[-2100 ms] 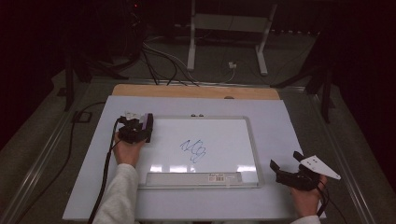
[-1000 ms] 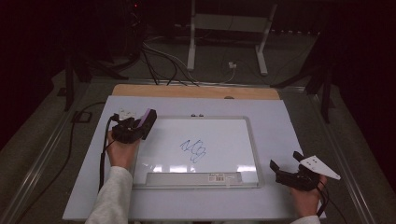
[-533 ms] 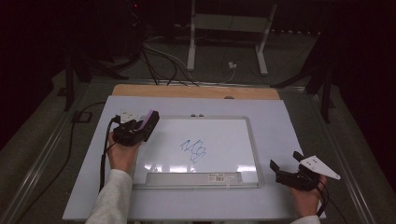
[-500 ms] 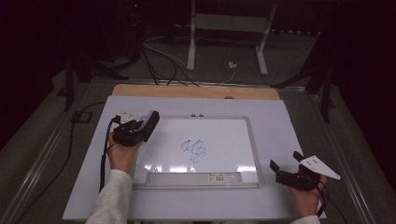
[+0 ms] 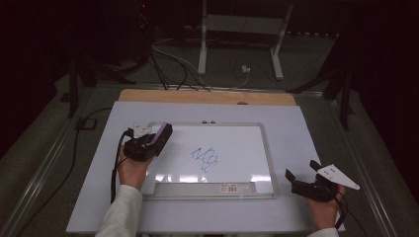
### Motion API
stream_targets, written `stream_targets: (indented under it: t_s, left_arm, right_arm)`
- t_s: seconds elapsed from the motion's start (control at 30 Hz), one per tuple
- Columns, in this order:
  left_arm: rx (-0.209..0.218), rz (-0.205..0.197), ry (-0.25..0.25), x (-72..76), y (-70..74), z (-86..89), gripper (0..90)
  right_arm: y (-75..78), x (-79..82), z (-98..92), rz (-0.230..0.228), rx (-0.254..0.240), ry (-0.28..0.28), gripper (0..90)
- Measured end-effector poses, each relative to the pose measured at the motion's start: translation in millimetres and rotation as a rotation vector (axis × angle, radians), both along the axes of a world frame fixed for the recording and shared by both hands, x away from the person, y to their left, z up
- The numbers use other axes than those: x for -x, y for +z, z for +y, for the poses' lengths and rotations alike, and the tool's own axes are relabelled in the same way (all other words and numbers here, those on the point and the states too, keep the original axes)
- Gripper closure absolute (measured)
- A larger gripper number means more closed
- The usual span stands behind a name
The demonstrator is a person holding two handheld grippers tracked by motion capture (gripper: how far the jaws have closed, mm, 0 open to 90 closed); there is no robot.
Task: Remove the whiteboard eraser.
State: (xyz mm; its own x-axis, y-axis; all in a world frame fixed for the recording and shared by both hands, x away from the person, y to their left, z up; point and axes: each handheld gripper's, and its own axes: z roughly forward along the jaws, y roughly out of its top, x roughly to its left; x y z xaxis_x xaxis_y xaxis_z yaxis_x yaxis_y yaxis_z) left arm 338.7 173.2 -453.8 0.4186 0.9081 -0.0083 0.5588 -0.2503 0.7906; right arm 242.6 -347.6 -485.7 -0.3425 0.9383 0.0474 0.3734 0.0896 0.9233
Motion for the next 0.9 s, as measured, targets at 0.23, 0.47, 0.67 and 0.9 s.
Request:
stream_targets:
  t_s: [0.23, 0.47, 0.67, 0.9]
  left_arm:
    - [-0.031, 0.017, -0.002, 0.8, -9.6, -6.5, 64.8]
    - [-0.077, 0.022, -0.006, 1.2, -16.1, -12.8, 64.6]
    - [-0.091, 0.031, -0.009, 1.9, -22.1, -16.6, 64.5]
    - [-0.129, 0.037, -0.021, 3.6, -26.7, -22.5, 64.1]
  right_arm:
    - [0.2, 0.1, -0.3, 0.000, -0.002, -0.001, 0.3]
    - [0.4, 0.3, -0.7, -0.002, 0.000, -0.001, 0.3]
    - [0.7, 0.6, -0.9, -0.004, 0.001, -0.001, 0.3]
    - [0.7, 0.5, -1.1, -0.003, 0.001, -0.001, 0.3]
